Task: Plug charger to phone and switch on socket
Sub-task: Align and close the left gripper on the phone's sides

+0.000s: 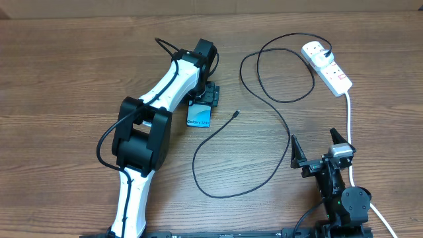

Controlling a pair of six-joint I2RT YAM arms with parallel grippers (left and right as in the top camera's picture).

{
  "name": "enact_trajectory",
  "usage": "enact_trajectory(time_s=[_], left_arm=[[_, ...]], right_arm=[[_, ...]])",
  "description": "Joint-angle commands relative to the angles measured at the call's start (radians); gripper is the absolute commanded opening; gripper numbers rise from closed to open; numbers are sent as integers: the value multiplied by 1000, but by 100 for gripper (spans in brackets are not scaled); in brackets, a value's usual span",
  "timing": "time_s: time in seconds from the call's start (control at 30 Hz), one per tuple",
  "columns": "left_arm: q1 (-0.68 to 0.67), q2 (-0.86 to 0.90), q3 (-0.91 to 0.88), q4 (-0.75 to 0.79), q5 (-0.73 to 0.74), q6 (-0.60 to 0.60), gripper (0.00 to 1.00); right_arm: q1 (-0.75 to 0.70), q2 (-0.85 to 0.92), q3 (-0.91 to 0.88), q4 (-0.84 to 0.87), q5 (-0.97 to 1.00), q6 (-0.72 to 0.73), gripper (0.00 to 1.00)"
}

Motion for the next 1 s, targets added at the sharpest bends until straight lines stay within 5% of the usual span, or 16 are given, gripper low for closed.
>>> enact_trajectory(time_s=[0.0, 0.97], left_arm=[[5, 19, -42, -7, 45, 3, 85], [3, 19, -42, -8, 35, -19, 86]], right_arm=[[5, -10, -10, 3, 9, -4, 100], [5, -9, -10, 3, 9, -4, 100]])
